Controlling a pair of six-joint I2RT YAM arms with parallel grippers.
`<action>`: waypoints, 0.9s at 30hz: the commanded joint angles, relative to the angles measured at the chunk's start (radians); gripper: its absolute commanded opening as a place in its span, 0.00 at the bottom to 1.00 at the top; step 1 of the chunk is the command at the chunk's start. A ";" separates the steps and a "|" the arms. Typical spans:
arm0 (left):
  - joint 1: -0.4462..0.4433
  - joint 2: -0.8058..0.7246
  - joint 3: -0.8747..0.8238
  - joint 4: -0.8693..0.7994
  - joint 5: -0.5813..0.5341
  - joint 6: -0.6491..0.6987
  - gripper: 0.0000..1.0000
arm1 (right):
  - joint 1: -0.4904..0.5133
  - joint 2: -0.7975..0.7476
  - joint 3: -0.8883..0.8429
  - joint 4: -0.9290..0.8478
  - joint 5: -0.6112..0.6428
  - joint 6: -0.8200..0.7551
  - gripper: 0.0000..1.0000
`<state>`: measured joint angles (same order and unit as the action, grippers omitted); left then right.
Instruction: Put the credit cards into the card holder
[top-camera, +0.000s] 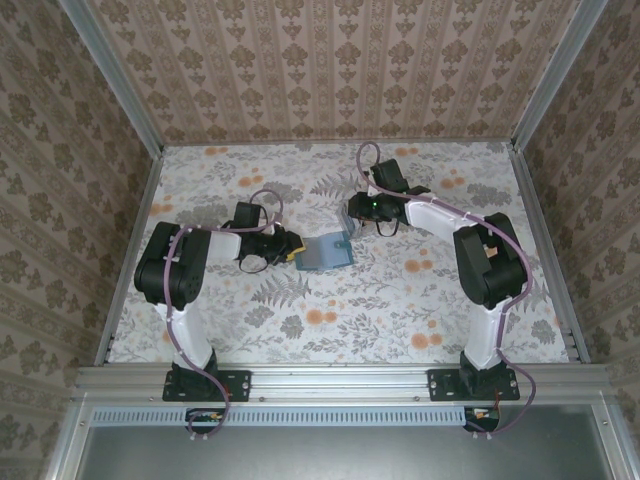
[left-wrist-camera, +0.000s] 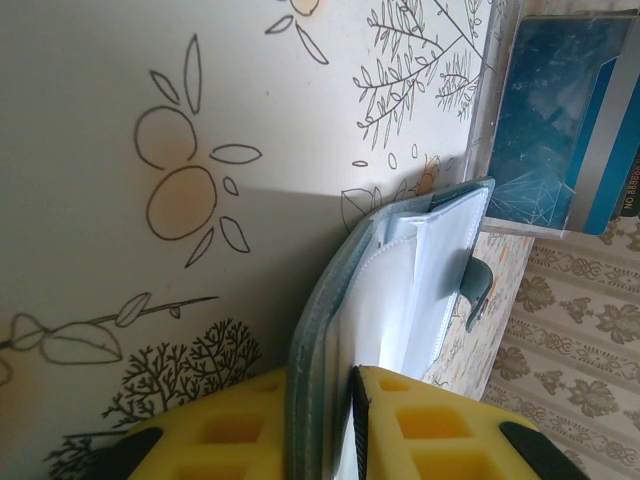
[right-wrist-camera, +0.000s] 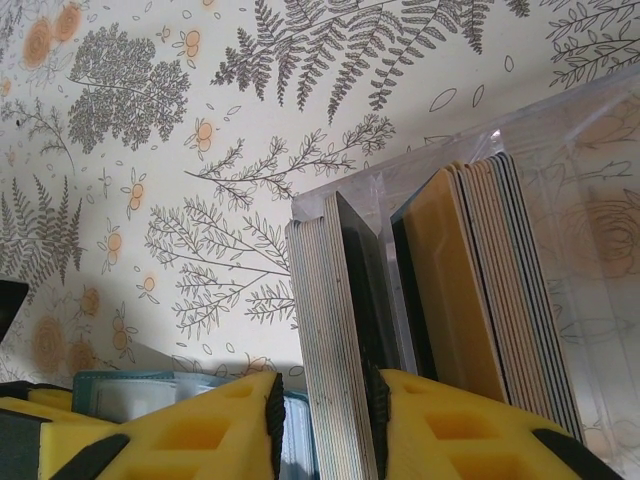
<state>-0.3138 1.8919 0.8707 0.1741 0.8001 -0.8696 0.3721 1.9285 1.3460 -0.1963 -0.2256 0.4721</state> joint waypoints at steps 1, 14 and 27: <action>-0.008 0.012 0.013 -0.027 0.006 0.023 0.22 | -0.007 -0.042 -0.009 0.022 0.001 0.004 0.33; -0.008 0.017 0.019 -0.028 0.012 0.023 0.22 | 0.005 -0.048 0.066 -0.135 0.124 -0.125 0.32; -0.008 0.029 0.020 -0.028 0.010 0.021 0.23 | -0.022 0.033 0.218 -0.313 0.214 -0.272 0.48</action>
<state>-0.3145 1.8923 0.8730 0.1692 0.8001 -0.8692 0.3550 1.9232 1.5166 -0.4374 -0.0296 0.2386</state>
